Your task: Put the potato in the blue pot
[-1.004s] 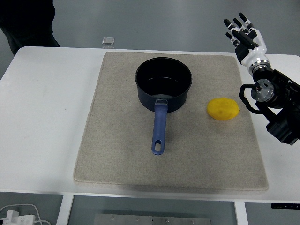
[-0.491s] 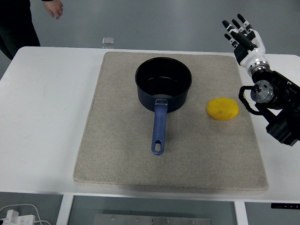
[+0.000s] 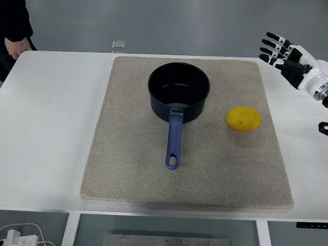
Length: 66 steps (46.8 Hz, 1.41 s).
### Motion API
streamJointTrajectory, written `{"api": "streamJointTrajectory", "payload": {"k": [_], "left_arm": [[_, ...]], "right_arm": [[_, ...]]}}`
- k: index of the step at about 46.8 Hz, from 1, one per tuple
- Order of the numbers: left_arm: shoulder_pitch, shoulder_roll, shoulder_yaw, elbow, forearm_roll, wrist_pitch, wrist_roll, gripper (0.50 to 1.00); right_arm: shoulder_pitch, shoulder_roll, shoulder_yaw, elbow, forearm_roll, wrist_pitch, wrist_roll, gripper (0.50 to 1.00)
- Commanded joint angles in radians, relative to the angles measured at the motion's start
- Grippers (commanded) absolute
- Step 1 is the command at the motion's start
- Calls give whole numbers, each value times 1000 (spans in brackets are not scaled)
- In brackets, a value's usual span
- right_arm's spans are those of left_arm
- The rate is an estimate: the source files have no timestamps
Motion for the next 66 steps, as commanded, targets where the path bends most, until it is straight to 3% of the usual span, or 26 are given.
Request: {"api": "streamJointTrajectory", "payload": {"k": [1,10,19,25,32,52,66], "left_arm": [[0,0,2,-3,0,0,0,996],[0,0,2,0,-1,-1,0,996],[0,0,0,6,-1,0,0,996],[1,0,0,6,0,0,2,996],[1,0,0,6,-1,0,0,996],[6,0,0,6,-1,0,0,996],[6,0,0,6,-1,0,0,996]], "right_arm": [[-26,-63,0,63,-63,41,32,926],[-74,-142,0,182,-252,46,141,926],[-111,-138,1,192,-402,27,182,926],[-124,-126,0,200,-482,-36,232,926],[-131,-107,-2,200,-543,-99,232,924],[-155,-70,-51,199,-695,-204,232,924],[-158,-64,-63,183,-724,-244,232,921]]}}
